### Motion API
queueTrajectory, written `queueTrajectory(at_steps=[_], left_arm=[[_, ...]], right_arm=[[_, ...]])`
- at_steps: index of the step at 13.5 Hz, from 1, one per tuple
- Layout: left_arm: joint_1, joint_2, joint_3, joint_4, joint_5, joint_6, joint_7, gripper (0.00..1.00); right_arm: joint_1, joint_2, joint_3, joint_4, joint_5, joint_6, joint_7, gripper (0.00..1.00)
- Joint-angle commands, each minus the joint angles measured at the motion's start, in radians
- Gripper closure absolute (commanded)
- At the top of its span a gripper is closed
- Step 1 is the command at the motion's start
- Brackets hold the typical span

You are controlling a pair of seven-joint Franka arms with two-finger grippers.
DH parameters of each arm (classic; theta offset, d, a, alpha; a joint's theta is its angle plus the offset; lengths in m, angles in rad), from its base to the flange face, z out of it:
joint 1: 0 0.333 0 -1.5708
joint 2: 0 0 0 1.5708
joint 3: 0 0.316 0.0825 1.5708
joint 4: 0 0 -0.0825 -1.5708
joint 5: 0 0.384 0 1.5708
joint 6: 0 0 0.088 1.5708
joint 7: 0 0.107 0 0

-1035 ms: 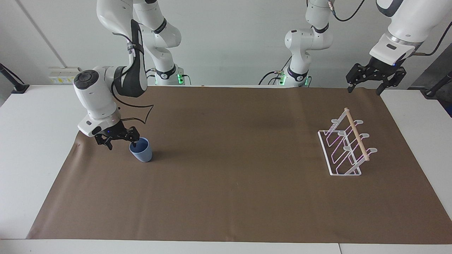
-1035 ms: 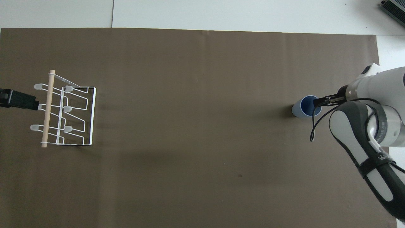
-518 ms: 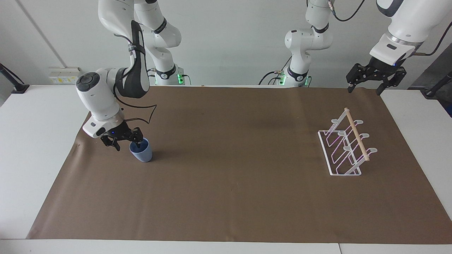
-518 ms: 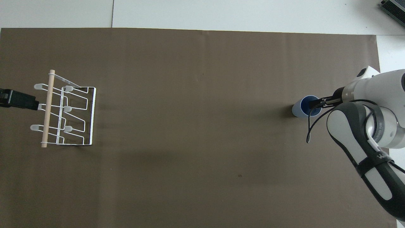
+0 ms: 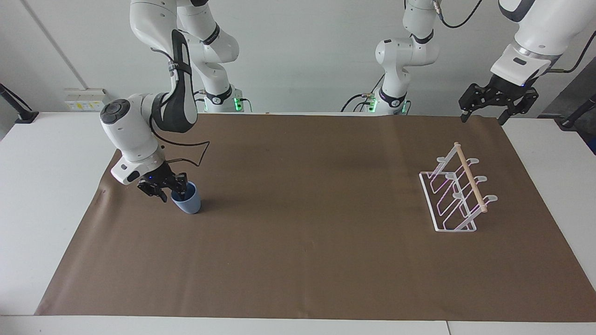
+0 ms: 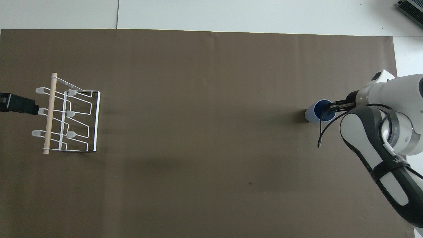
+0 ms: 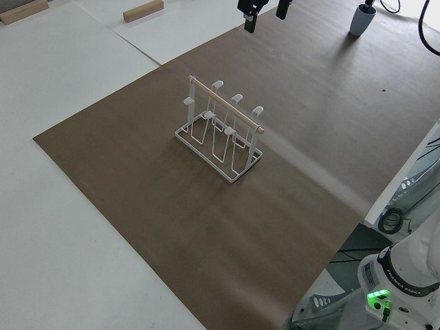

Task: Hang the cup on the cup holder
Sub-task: 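Grasp the blue cup rim with the right gripper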

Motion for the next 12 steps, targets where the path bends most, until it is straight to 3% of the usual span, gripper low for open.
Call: queueTrajectory(at_steps=[1, 3, 9, 12], left_arm=[[0.013, -0.031, 0.005, -0.039, -0.006, 0.023, 0.014, 0.0], [-0.001, -0.033, 0.002, -0.04, -0.006, 0.023, 0.008, 0.0], [-0.053, -0.031, -0.013, -0.039, -0.011, 0.059, 0.013, 0.0], [-0.083, -0.031, -0.017, -0.039, -0.011, 0.059, 0.013, 0.0]], right_arm=[[-0.004, 0.004, 0.001, -0.004, 0.032, 0.024, -0.037, 0.79], [-0.004, 0.007, 0.003, 0.003, 0.032, 0.019, -0.035, 1.0], [0.0, -0.003, 0.012, 0.112, 0.034, -0.085, 0.035, 1.0], [0.0, -0.006, 0.052, 0.218, 0.034, -0.163, 0.13, 1.0]])
